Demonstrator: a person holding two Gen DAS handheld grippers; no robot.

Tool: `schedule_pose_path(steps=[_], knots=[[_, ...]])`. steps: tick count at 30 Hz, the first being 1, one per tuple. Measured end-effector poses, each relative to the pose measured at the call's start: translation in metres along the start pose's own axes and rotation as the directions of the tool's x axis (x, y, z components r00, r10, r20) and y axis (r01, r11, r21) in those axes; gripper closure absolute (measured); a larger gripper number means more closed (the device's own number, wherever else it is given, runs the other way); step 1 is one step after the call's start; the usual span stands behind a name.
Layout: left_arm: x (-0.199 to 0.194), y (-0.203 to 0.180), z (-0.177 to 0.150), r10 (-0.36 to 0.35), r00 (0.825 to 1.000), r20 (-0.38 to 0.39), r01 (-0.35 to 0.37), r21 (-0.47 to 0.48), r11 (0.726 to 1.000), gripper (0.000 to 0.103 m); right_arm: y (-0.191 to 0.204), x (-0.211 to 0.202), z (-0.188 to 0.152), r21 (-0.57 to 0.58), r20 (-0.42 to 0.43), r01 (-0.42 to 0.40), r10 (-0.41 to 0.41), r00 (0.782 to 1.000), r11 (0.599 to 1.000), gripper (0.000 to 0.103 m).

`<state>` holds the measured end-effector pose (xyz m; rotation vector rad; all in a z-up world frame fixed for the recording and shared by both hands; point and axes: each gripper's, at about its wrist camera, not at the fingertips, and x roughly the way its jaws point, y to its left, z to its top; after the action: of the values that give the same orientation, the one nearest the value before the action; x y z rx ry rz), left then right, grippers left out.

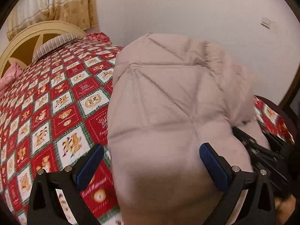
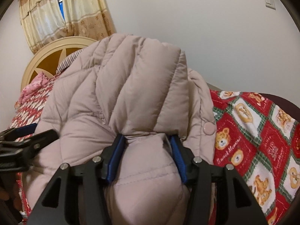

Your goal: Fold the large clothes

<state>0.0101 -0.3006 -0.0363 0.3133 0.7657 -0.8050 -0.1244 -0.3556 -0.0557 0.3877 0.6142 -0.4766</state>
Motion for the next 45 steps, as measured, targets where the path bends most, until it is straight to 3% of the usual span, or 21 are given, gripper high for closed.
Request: schedule_pose_path(steps=[6, 10, 13, 16, 21, 23, 26, 29, 32, 33, 35, 36, 40, 43, 45], knots=[[-0.031, -0.017, -0.028, -0.066, 0.997, 0.027, 0.064, 0.069, 0.996, 0.001, 0.001, 0.002, 0.0, 0.031, -0.006, 0.018, -0.018, 1.0, 0.999, 0.049], [-0.013, -0.023, -0.035, -0.05, 0.998, -0.026, 0.053, 0.105, 0.993, 0.001, 0.004, -0.001, 0.003, 0.055, -0.049, 0.044, -0.041, 0.998, 0.998, 0.048], [0.005, -0.016, -0.037, -0.069, 0.993, -0.101, 0.075, 0.057, 0.996, 0.001, 0.01, -0.009, 0.004, 0.054, -0.074, 0.074, -0.07, 0.995, 0.996, 0.046], [0.011, -0.02, -0.038, -0.036, 0.993, -0.113, 0.047, 0.101, 0.994, 0.001, 0.019, -0.032, -0.001, 0.04, -0.072, 0.132, -0.128, 0.989, 0.99, 0.035], [0.016, -0.023, -0.039, -0.023, 0.993, -0.113, 0.035, 0.108, 0.994, 0.001, 0.027, -0.073, -0.012, -0.011, -0.021, 0.089, -0.089, 0.996, 0.996, 0.036], [0.015, -0.021, -0.039, -0.028, 0.993, -0.112, 0.04, 0.102, 0.994, 0.001, 0.026, -0.085, 0.004, -0.017, 0.027, 0.068, -0.068, 0.997, 0.998, 0.036], [0.017, -0.022, -0.038, -0.028, 0.993, -0.115, 0.04, 0.1, 0.994, 0.001, 0.036, -0.089, 0.055, -0.086, 0.099, 0.052, -0.043, 0.994, 0.995, 0.036], [0.02, -0.025, -0.035, -0.016, 0.992, -0.122, 0.029, 0.105, 0.994, 0.001, 0.054, -0.045, 0.113, -0.117, 0.029, -0.045, 0.049, 0.998, 0.992, 0.036], [0.023, -0.028, -0.031, -0.01, 0.992, -0.122, 0.026, 0.127, 0.992, 0.001, 0.064, 0.024, 0.144, -0.075, -0.088, -0.202, 0.195, 0.977, 0.977, 0.043], [0.024, -0.026, -0.03, -0.021, 0.992, -0.127, 0.036, 0.122, 0.992, 0.001, 0.068, 0.049, 0.145, -0.08, -0.144, -0.211, 0.198, 0.97, 0.974, 0.043], [0.016, -0.018, -0.023, -0.087, 0.988, -0.131, 0.1, 0.104, 0.989, 0.001, 0.068, 0.093, 0.133, -0.118, -0.206, -0.117, 0.091, 0.974, 0.986, 0.044], [0.009, -0.013, -0.019, -0.123, 0.985, -0.121, 0.136, 0.108, 0.985, 0.001, 0.064, 0.107, 0.127, -0.119, -0.205, -0.101, 0.075, 0.976, 0.988, 0.043], [-0.021, 0.015, 0.013, -0.225, 0.973, -0.051, 0.228, 0.064, 0.972, 0.001, 0.038, 0.127, 0.116, -0.03, -0.157, -0.098, 0.092, 0.983, 0.995, 0.042], [-0.021, 0.024, 0.052, -0.191, 0.98, 0.052, 0.188, 0.055, 0.981, 0.001, 0.027, 0.141, 0.118, 0.021, -0.168, -0.116, 0.117, 0.979, 0.993, 0.042], [-0.003, 0.028, 0.078, -0.159, 0.983, 0.092, 0.156, 0.037, 0.987, 0.001, 0.034, 0.138, 0.115, 0.002, -0.146, -0.091, 0.09, 0.985, 0.996, 0.042]])
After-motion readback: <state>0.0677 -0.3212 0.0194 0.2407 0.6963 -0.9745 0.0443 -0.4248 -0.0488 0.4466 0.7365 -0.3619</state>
